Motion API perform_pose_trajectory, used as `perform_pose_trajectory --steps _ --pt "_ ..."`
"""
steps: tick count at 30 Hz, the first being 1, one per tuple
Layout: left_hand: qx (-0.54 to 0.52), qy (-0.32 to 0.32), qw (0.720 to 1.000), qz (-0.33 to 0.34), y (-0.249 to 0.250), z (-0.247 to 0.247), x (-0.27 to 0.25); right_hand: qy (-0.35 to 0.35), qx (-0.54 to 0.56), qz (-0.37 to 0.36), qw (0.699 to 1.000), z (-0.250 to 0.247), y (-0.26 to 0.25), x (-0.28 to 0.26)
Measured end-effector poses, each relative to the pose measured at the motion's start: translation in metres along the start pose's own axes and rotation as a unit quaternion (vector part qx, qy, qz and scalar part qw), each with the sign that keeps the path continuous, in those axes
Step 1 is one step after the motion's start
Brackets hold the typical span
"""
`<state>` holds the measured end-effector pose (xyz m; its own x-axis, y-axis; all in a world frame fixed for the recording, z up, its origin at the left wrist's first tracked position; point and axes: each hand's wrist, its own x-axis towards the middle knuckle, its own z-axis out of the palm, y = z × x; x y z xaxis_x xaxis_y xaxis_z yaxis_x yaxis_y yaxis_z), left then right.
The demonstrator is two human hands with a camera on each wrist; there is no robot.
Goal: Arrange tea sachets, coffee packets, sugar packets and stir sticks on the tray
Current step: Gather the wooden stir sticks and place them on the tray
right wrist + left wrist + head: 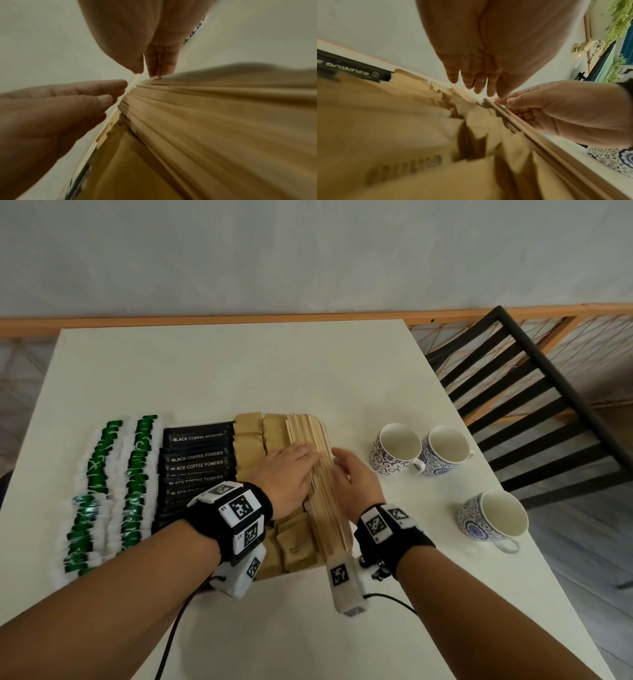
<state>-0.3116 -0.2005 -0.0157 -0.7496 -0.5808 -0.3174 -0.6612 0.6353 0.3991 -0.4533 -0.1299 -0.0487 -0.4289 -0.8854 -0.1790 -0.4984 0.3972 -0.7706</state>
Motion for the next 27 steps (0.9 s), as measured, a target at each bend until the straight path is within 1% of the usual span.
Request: perform_pose_trajectory --steps 2,6,8,12,17,27 --pt "-0.011 0.011 1.000 0.001 0.000 -0.002 -0.002 0.020 -0.001 0.012 1.000 -0.004 -0.001 0.008" --pt "-0.018 0.019 1.000 0.014 -0.003 -0.006 -0.004 0.006 -0.062 0.008 0.998 -0.008 0.000 0.021" --pt "-0.023 0.034 0.999 0.021 -0.005 -0.008 -0.004 0.000 -0.090 0.014 0.996 -0.009 0.000 0.026" --pt "-0.054 0.065 0.996 0.011 -0.013 -0.013 -0.004 -0.006 -0.094 0.049 0.994 -0.008 0.002 0.034" --pt "-0.075 0.082 0.994 0.003 -0.019 -0.015 -0.005 -0.002 -0.090 0.054 0.994 -0.008 0.002 0.035" --pt "-0.074 0.098 0.992 -0.019 -0.021 -0.022 -0.014 -0.024 -0.162 0.052 0.985 0.005 -0.012 0.042"
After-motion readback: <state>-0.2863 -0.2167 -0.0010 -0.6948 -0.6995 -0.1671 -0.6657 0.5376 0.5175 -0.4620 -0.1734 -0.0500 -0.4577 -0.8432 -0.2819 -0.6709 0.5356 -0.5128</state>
